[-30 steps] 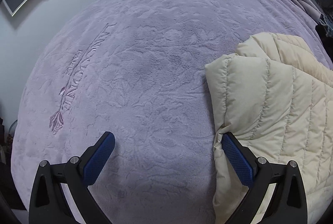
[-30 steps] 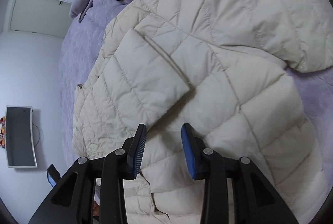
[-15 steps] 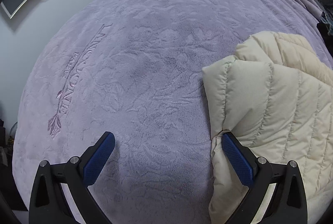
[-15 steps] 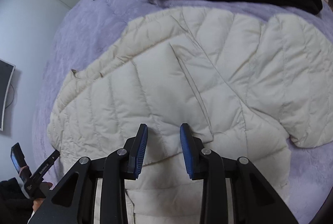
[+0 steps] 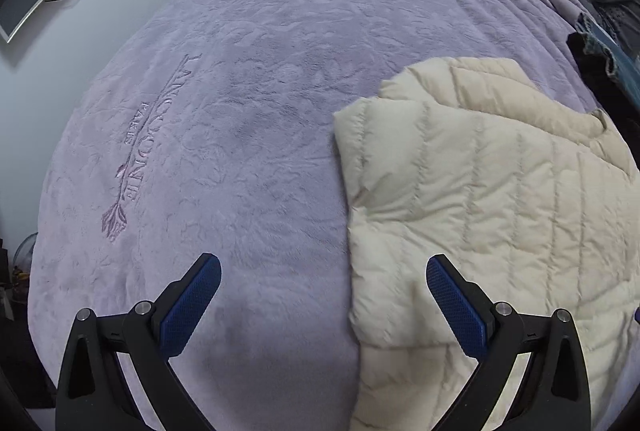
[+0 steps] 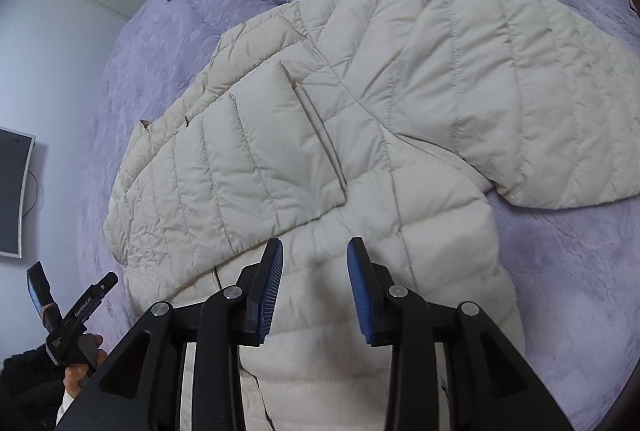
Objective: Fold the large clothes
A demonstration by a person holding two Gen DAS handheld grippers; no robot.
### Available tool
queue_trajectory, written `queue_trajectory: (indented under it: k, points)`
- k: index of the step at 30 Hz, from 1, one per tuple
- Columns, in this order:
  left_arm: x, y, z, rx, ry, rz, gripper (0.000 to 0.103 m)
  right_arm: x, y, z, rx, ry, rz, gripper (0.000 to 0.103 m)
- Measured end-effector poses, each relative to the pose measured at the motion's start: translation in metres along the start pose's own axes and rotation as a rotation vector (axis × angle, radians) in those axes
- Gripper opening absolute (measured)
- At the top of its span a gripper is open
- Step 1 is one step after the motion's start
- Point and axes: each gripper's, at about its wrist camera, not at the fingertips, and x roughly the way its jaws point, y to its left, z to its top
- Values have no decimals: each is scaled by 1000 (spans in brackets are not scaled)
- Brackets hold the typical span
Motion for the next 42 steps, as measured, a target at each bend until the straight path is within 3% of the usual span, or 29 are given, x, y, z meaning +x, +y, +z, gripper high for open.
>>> queue_trajectory:
  k: [4, 8, 10, 14, 22, 23, 26, 30, 42]
  points:
    - [-21, -40, -32, 71, 41, -49, 103, -21, -27, -14, 40, 6, -8, 48]
    - [-37, -82, -65, 124, 97, -124, 103, -40, -57, -27, 95, 5, -9, 62]
    - [-43, -103, -78, 158, 121, -156, 103, -49, -74, -34, 125, 4, -9, 63]
    - [-53, -151, -98, 233, 141, -180, 103, -64, -108, -42, 184, -11, -11, 82]
    - [-61, -224, -120, 319, 155, -196, 103, -82, -167, -50, 293, -43, -4, 86]
    - [-61, -229, -121, 325, 157, -194, 103, -83, -173, -50, 302, -48, 4, 86]
    - [-62, -237, -123, 333, 160, -191, 103, -87, -186, -50, 321, -66, 22, 103]
    - [-62, -247, -127, 343, 160, -187, 103, -92, -201, -48, 353, -110, 46, 103]
    - [-58, -264, -134, 359, 172, -171, 103, -92, -251, -31, 497, -123, 56, 103]
